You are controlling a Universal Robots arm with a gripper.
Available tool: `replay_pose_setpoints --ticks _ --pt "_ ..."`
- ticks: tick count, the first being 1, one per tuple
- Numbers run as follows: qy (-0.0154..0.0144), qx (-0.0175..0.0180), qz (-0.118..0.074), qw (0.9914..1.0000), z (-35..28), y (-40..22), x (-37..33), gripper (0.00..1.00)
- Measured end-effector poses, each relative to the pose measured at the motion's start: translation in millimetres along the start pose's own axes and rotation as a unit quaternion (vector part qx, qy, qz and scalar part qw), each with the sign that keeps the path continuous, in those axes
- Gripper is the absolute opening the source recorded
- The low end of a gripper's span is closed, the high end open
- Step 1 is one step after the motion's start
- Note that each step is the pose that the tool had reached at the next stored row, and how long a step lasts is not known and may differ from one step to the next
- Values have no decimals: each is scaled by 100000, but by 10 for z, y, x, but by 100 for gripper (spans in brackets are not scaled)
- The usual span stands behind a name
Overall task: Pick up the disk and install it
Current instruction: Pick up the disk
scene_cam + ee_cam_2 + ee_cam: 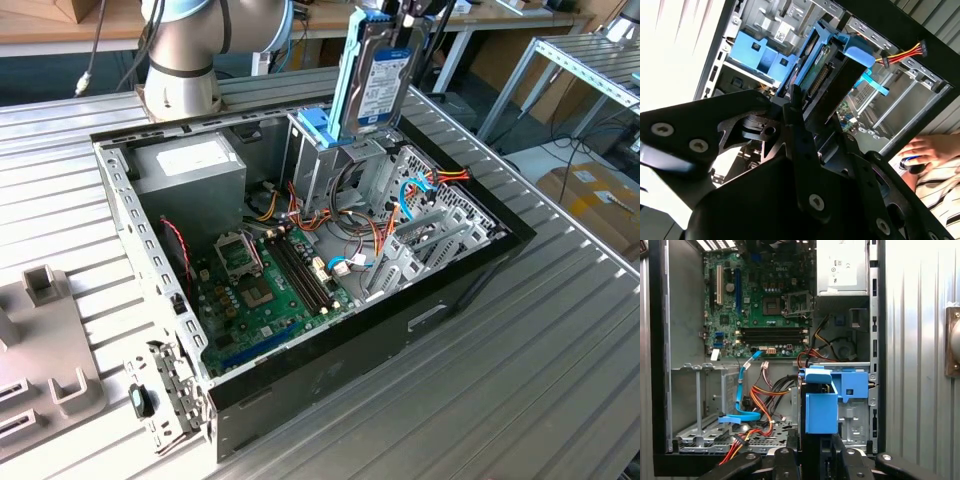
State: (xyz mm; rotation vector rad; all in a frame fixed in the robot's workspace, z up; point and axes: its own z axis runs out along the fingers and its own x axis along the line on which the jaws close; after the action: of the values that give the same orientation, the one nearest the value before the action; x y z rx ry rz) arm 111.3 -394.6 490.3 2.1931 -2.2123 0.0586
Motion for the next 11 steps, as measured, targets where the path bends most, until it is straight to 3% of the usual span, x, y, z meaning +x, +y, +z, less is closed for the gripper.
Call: replay_pose_setpoints --ticks 11 --pt "-3 0 0 100000 8 -9 174 35"
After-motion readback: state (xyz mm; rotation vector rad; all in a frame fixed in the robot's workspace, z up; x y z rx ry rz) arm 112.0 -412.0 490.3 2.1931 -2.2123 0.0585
